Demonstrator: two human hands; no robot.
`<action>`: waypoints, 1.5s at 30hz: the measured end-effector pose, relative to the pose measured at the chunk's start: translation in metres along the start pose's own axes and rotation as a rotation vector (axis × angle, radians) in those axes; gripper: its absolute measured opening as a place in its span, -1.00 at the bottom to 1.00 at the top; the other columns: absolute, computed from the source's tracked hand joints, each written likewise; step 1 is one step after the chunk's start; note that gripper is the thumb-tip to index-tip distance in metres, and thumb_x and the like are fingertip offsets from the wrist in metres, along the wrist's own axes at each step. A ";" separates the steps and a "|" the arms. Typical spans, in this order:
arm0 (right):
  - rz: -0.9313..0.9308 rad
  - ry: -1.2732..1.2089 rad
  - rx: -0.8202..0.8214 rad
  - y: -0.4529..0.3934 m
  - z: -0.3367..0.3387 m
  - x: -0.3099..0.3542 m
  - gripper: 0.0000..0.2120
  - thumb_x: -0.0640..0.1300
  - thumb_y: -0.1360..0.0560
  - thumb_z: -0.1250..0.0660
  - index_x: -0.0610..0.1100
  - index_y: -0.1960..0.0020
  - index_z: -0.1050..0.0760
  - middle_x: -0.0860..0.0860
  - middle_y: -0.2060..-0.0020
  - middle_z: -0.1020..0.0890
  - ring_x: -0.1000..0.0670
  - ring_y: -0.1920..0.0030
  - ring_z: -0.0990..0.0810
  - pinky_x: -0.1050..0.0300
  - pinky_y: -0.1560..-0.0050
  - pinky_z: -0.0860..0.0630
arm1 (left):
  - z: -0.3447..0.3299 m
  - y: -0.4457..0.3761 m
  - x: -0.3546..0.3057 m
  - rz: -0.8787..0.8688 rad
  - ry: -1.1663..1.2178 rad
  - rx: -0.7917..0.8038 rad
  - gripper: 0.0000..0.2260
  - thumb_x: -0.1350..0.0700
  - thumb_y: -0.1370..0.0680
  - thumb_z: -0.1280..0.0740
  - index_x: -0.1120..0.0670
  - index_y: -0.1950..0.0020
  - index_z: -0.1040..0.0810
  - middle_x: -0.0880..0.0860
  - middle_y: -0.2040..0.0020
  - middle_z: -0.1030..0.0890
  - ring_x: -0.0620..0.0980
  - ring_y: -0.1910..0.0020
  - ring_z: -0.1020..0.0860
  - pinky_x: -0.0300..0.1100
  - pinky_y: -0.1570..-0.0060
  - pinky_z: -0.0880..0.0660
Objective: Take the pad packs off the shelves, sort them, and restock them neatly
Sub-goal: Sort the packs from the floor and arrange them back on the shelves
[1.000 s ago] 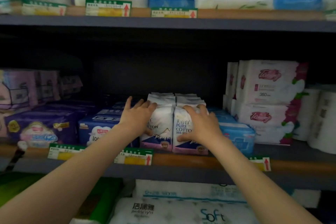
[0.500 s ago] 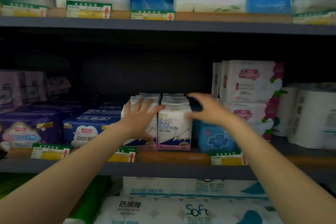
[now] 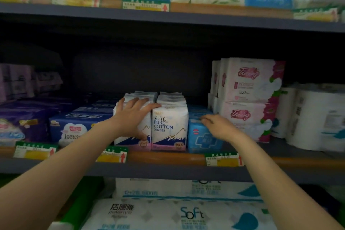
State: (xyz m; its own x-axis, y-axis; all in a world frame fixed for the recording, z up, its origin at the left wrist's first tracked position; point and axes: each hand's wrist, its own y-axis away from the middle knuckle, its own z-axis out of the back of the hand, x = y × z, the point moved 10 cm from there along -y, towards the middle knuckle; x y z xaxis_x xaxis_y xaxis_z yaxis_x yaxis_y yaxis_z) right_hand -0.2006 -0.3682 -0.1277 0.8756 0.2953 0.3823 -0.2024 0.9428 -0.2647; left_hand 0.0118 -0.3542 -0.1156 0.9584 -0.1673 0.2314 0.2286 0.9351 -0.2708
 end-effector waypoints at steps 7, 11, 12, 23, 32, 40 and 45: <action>0.020 0.378 0.260 0.010 -0.017 -0.004 -0.13 0.07 -0.47 -0.37 -0.11 -0.55 0.10 -0.10 -0.53 -0.01 -0.10 -0.51 -0.06 0.05 -0.47 -0.03 | 0.002 0.005 -0.002 -0.030 0.020 0.120 -0.03 -0.25 -0.36 -0.42 -0.23 -0.48 0.24 0.01 -0.55 0.13 0.10 -0.52 0.15 0.25 -0.40 0.20; 0.012 0.408 0.184 0.002 -0.024 0.003 -0.08 0.01 -0.44 -0.43 -0.18 -0.55 0.10 -0.14 -0.53 -0.01 -0.13 -0.51 -0.05 0.06 -0.48 -0.05 | 0.024 0.009 -0.032 -0.108 0.056 0.041 -0.07 -0.32 -0.36 -0.36 -0.18 -0.51 0.17 0.04 -0.56 0.10 0.10 -0.52 0.16 0.23 -0.38 0.29; 0.004 0.413 0.176 0.001 -0.024 0.003 -0.08 0.01 -0.44 -0.42 -0.18 -0.55 0.10 -0.15 -0.53 -0.02 -0.14 -0.51 -0.05 0.06 -0.48 -0.05 | 0.030 0.008 -0.043 -0.144 0.045 0.003 -0.09 -0.31 -0.37 -0.35 -0.17 -0.52 0.15 0.04 -0.56 0.08 0.10 -0.53 0.15 0.23 -0.38 0.30; -0.008 0.420 0.159 0.002 -0.020 0.009 -0.07 0.04 -0.40 -0.46 -0.16 -0.54 0.02 -0.15 -0.51 -0.11 -0.15 -0.48 -0.13 0.04 -0.47 -0.09 | 0.027 -0.012 -0.087 -0.246 0.045 -0.082 -0.16 -0.14 -0.42 -0.41 -0.05 -0.53 0.05 0.05 -0.51 -0.14 0.11 -0.48 -0.14 0.17 -0.44 0.06; -0.033 -0.083 -0.290 0.040 0.056 -0.034 -0.34 -0.07 -0.48 -0.39 -0.10 -0.48 -0.18 -0.08 -0.43 -0.28 0.01 -0.33 -0.32 0.32 -0.20 -0.25 | 0.060 -0.035 -0.104 -0.233 0.325 -0.206 -0.30 -0.09 -0.50 -0.33 0.00 -0.52 -0.05 0.10 -0.41 -0.37 0.07 -0.38 -0.34 0.07 -0.44 -0.06; -0.135 -0.129 -0.657 0.036 0.140 -0.144 -0.35 -0.22 -0.47 -0.38 -0.10 -0.48 -0.19 -0.14 -0.39 -0.33 -0.15 -0.38 -0.33 0.05 -0.32 -0.30 | 0.077 -0.065 -0.203 -0.289 0.503 -0.255 -0.53 0.13 -0.59 -0.22 0.12 -0.48 -0.21 0.18 -0.44 -0.27 0.12 -0.40 -0.28 -0.07 -0.36 -0.22; 0.014 -0.257 -0.576 -0.013 0.148 -0.163 -0.17 -0.16 -0.41 -0.46 -0.13 -0.52 -0.05 -0.11 -0.42 -0.30 -0.13 -0.40 -0.31 0.07 -0.27 -0.34 | 0.065 -0.083 -0.215 -0.184 0.580 -0.174 -0.53 0.14 -0.58 -0.23 0.10 -0.48 -0.23 0.17 -0.39 -0.35 0.12 -0.34 -0.36 -0.13 -0.27 -0.32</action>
State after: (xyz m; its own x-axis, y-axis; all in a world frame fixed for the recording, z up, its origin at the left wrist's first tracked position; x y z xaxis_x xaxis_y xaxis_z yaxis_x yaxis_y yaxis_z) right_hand -0.4054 -0.4061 -0.0559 0.7265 0.4019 0.5573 0.1185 0.7257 -0.6778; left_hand -0.2243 -0.3756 -0.0824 0.8267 -0.5079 -0.2420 0.3760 0.8188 -0.4338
